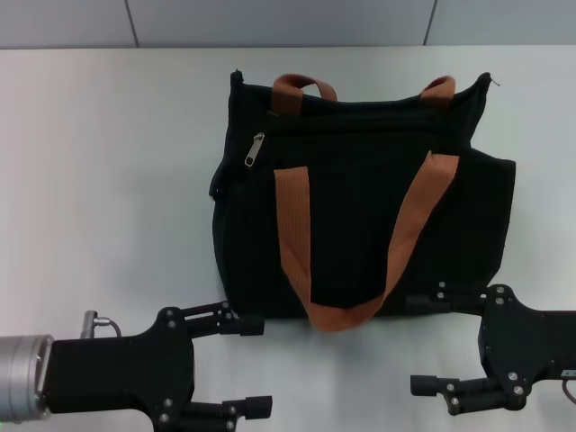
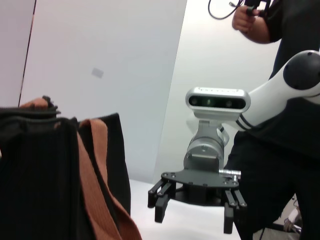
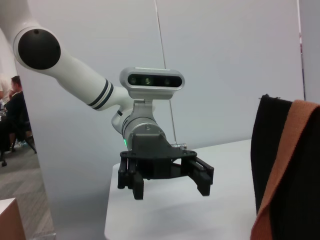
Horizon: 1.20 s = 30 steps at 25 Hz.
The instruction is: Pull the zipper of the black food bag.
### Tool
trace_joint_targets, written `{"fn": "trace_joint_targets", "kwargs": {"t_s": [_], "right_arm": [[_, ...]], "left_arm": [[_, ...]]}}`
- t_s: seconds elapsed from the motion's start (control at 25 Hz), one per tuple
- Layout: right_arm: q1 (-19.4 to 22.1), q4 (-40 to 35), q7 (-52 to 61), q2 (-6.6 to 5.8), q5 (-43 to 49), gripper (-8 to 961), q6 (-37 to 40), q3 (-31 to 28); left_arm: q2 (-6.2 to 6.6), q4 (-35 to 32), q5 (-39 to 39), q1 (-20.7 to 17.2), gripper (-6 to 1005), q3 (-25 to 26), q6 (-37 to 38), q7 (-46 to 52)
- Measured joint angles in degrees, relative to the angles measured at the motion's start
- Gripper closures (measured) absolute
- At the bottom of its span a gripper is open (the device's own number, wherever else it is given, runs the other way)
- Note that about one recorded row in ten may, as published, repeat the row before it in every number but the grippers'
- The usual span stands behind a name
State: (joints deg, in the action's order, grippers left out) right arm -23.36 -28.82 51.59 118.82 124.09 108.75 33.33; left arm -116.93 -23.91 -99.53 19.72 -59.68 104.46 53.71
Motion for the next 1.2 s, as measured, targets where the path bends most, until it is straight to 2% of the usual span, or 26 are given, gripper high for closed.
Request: {"fn": "trace_joint_targets", "kwargs": {"t_s": [0.24, 0.32, 0.4, 0.44, 0.48, 0.52, 0.64, 0.76, 0.92, 1.04, 1.2], "right_arm": [[0.1, 0.5, 0.0, 0.01, -0.2, 130, -0.1, -0.3], [0.1, 0.5, 0.0, 0.12, -0.2, 130, -0.1, -0.3], [0.0, 0.6, 0.4, 0.22, -0.3, 131, 0.1, -0.3], [0.0, 0.6, 0.4, 0.22, -0.3, 131, 0.1, -0.3], [0.0, 0.6, 0.5, 0.23, -0.4, 131, 0.1, -0.4], [0.1, 0.6, 0.6, 0.23, -0.4, 131, 0.2, -0.4], [0.3, 0.6, 0.6, 0.25, -0.8, 131, 0.4, -0.5], [0.5, 0.6, 0.5, 0.27, -0.9, 131, 0.5, -0.5], [0.5, 0.6, 0.3, 0.27, -0.9, 131, 0.7, -0.5], [0.5, 0.6, 0.3, 0.27, -1.0, 130, 1.1, -0.5], [0.5, 0.5, 0.5, 0.23, -1.0, 130, 1.8, -0.5]], "left_arm": [[0.17, 0.0, 0.2, 0.1, 205, 1.7, 1.8, -0.1], [0.20, -0.1, 0.3, 0.5, 207, 7.7, 5.2, -0.2], [0.20, -0.1, 0.3, 0.5, 209, 7.7, 5.2, -0.2], [0.12, -0.2, 0.3, 0.5, 210, 11.2, 6.4, -0.2], [0.12, -0.2, 0.3, 0.5, 210, 11.2, 6.4, -0.2], [-0.50, -0.1, 0.4, 0.6, 211, 22.5, 6.9, -0.2], [-0.69, -0.3, 0.4, 0.7, 214, 26.7, 5.2, -0.4], [0.30, -0.4, 0.3, 1.4, 217, 27.8, 0.9, -0.2], [2.09, -0.5, -1.4, 3.2, 220, 25.8, -4.8, -0.1], [2.57, -0.7, -4.4, 4.9, 223, 25.1, -6.9, -0.2], [2.35, -1.6, -7.1, 6.6, 227, 25.1, -8.7, -0.2]]}}
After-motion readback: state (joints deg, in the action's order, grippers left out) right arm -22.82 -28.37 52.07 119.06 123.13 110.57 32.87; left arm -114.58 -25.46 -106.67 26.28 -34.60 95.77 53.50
